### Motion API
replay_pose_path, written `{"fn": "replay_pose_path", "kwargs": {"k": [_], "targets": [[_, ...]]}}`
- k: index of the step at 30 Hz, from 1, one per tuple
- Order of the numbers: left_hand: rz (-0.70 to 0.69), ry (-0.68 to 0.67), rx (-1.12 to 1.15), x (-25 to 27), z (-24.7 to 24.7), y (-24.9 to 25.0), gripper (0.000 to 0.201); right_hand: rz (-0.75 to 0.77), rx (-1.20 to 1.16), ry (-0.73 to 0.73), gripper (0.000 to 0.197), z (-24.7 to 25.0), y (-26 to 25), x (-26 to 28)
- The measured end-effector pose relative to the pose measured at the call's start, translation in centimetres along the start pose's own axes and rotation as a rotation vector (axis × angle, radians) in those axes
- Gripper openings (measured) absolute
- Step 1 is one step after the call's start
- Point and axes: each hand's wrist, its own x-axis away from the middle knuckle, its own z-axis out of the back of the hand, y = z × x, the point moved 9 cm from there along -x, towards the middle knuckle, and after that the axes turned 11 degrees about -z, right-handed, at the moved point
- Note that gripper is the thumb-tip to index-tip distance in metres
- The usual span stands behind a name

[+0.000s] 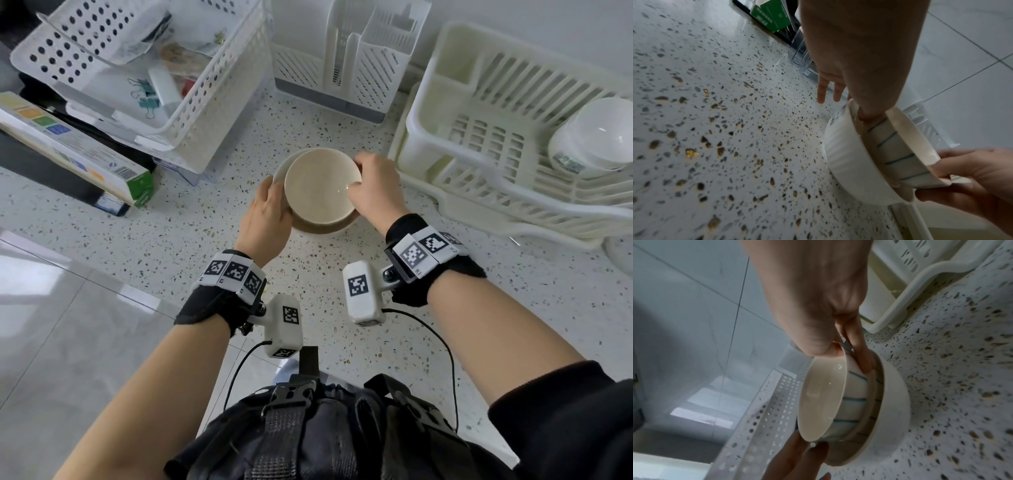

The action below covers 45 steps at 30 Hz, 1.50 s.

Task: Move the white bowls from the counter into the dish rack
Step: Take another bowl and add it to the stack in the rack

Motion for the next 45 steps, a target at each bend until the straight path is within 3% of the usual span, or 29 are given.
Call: {"fn": "replay_pose_path", "kwargs": {"k": [4, 11, 23, 33, 45], "targets": [[0.007, 0.092, -0.008, 0.5, 1.0, 1.5, 0.055, -0.017, -0.156, -0.060, 0.027, 1.5, 0.8, 1.8], [-0.131, 0.219, -0.034, 0.9, 0.8, 7.4, 0.042, -0.126, -0.429, -0.117, 0.032, 5.7, 4.8, 4.4], [-0.412, 0.170, -0.042, 0.1, -7.3, 21.3, 0.036, -0.163, -0.537, 0.023, 0.037, 16.8, 15.6, 7.1], [-0.529, -0.004, -0.114, -3.2, -15.9, 31.3, 0.037, -0.259, -0.642, 0.229, 0.035, 25.0, 26.4, 7.3], [-0.480, -0.389, -0.265, -10.2, -22.5, 32.7, 0.051, -0.336, -0.831, 0.447, 0.037, 29.6, 30.6, 1.6]]}}
